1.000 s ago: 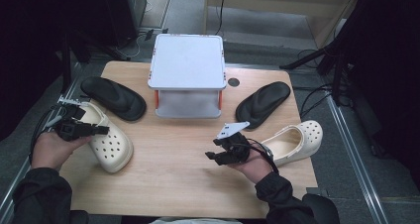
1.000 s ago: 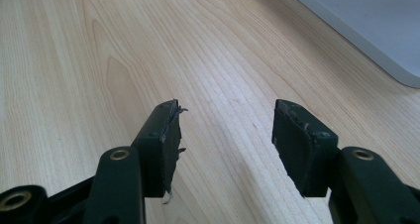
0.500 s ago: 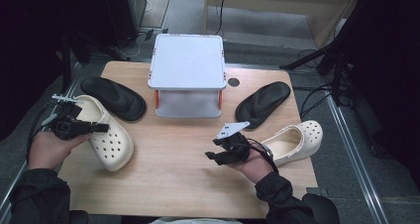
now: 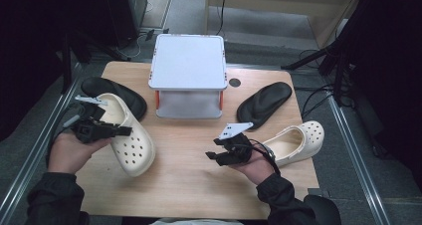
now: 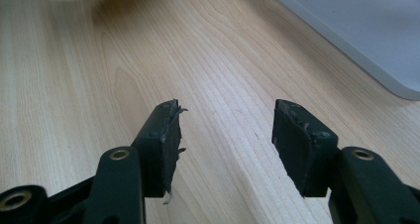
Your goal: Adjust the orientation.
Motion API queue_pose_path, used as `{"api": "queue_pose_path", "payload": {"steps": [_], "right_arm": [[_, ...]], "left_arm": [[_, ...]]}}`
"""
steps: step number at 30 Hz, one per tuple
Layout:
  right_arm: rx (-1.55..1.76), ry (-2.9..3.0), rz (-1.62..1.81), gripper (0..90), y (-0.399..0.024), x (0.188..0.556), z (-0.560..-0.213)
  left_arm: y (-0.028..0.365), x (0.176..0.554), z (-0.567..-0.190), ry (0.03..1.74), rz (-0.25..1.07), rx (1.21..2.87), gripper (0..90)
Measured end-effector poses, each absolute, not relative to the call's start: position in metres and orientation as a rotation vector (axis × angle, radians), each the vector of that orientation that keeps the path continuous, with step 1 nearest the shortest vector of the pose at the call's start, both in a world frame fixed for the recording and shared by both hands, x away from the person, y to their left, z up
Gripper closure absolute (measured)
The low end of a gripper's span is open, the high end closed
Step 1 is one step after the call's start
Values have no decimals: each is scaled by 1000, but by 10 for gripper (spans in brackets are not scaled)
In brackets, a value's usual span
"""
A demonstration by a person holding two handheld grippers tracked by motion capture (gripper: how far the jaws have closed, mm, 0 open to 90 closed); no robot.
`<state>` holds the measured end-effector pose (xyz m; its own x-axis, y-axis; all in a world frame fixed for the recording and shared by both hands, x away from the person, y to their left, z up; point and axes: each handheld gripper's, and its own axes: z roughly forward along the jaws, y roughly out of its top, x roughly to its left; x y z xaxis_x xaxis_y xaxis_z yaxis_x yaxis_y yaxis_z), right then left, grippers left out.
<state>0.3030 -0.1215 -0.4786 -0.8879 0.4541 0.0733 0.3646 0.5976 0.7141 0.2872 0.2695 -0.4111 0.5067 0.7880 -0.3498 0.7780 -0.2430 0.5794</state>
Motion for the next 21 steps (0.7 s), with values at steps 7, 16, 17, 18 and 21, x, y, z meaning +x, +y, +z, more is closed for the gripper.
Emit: {"api": "queue_pose_path", "payload": {"steps": [7,16,17,18,21], "right_arm": [[689,2688,1188,452,-123,299,-474],[681,2689,1191,452,-124,295,-474],[680,2689,1191,452,-124,295,-474],[686,2688,1188,452,-124,295,-474],[691,2685,1187,453,-125,294,-475]], "left_arm": [[225,284,-415,1188,-42,2084,779],[176,284,-425,1106,-119,2108,778],[176,284,-425,1106,-119,2108,778],[168,287,-431,1101,-148,2116,777],[158,290,-440,1100,-165,2130,776]]}}
